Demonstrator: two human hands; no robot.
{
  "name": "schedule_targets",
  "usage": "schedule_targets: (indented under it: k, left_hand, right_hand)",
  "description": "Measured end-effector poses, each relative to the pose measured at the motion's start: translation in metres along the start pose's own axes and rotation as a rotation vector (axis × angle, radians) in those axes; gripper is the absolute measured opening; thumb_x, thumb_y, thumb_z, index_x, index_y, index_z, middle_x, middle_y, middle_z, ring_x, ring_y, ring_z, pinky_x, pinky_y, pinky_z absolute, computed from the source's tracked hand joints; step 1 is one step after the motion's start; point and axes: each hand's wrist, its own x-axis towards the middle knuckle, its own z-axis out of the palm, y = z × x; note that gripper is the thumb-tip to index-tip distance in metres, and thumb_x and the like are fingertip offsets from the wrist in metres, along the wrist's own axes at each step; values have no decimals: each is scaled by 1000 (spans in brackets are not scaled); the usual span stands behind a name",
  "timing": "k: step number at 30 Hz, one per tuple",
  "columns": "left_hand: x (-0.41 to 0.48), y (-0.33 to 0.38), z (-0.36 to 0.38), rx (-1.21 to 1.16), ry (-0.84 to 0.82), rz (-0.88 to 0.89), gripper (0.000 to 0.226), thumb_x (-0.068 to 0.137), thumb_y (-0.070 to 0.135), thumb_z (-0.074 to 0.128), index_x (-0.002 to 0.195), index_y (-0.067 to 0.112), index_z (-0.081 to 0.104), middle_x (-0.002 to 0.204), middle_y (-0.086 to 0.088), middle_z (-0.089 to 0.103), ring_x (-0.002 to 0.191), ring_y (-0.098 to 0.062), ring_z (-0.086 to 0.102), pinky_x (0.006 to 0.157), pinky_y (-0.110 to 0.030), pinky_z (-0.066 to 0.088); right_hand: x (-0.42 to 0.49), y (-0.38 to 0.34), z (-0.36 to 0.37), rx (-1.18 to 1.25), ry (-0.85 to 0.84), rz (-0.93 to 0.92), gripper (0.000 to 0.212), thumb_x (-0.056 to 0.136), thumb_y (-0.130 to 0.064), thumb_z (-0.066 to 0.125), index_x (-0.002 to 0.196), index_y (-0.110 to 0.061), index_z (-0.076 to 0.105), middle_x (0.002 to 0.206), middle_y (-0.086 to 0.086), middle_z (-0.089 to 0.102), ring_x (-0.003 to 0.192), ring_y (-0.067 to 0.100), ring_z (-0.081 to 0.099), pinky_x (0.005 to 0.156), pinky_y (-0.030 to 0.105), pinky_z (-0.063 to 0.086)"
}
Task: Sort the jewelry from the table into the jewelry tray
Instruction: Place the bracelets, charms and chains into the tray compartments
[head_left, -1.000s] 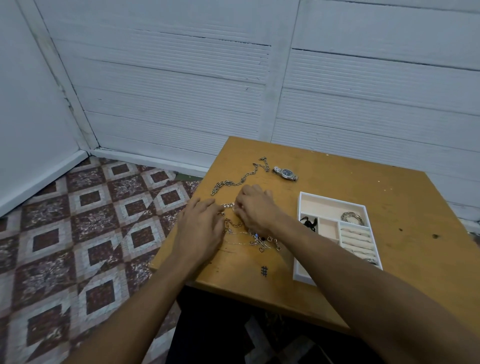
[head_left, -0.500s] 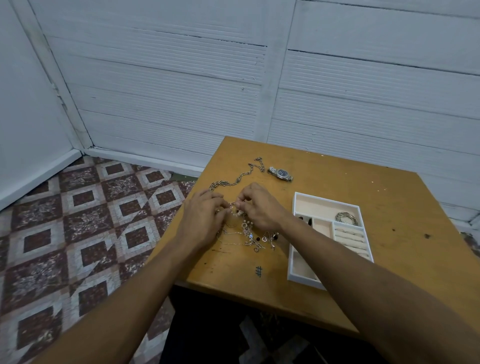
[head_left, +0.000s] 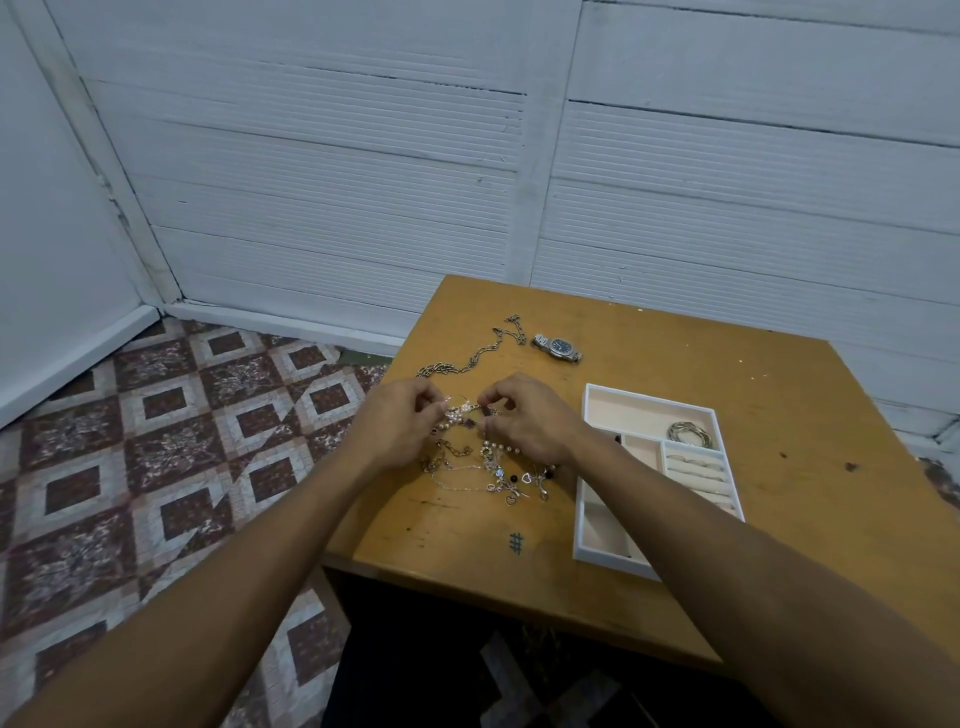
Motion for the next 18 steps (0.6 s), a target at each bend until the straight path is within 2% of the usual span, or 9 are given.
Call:
schedule_targets:
  k: [6,8,10,12,14,16,18]
  left_hand:
    - [0,1,-3,-26,-12,2,13,94,27,56,94,18,65,89,2,67,83,-13,61,69,-24,45]
    - [0,3,-4,-53,-14,6,11,94,27,57,92,19,65,88,2,68,82,-13,63,70,-27,49]
    - [-1,4,-5,-99,-25,4,10,93,26,58,89,19,65,85,1,68,80,-15,65,74,-35,55]
    - [-1,4,-6,-124,-23,10,10,92,25,60,86,20,66,82,1,69,77,-15,66,74,-41,57]
    - [-1,4,-8,-90,-11,15,10,92,26,60,85,21,65,81,3,69,76,-13,66,74,-39,56]
    - [0,3,-8,-66,5,12,12,92,27,59,84,22,66,82,5,70,74,-9,64,69,-31,53]
    - [-1,5,-8,-52,8,9,13,92,27,59,84,20,66,82,4,70,73,-9,63,65,-27,51]
  right_hand:
    - [0,-2,-1,43,1,-8,40,84,-34,70,122,-23,63,119,0,56,106,17,51,94,38,44]
    - [0,-5,0,77,-1,-21,39,84,-34,70,121,-24,63,118,0,57,104,16,51,92,37,45]
    - [-1,-7,1,116,-4,-42,30,85,-32,70,113,-22,67,113,-1,59,99,14,53,86,32,45]
    - [-2,-9,1,183,-6,-44,16,87,-29,69,96,-16,70,97,-3,61,85,10,55,74,23,44]
    - [-5,-9,1,235,-9,-31,11,88,-27,67,87,-16,71,85,-8,61,74,2,54,67,19,42]
    - [-7,-8,-1,244,-1,-21,10,90,-27,65,85,-20,71,82,-13,62,75,1,55,68,20,43]
    - [-8,-7,-4,234,6,-5,9,90,-27,64,86,-23,71,84,-13,63,80,6,58,71,25,47]
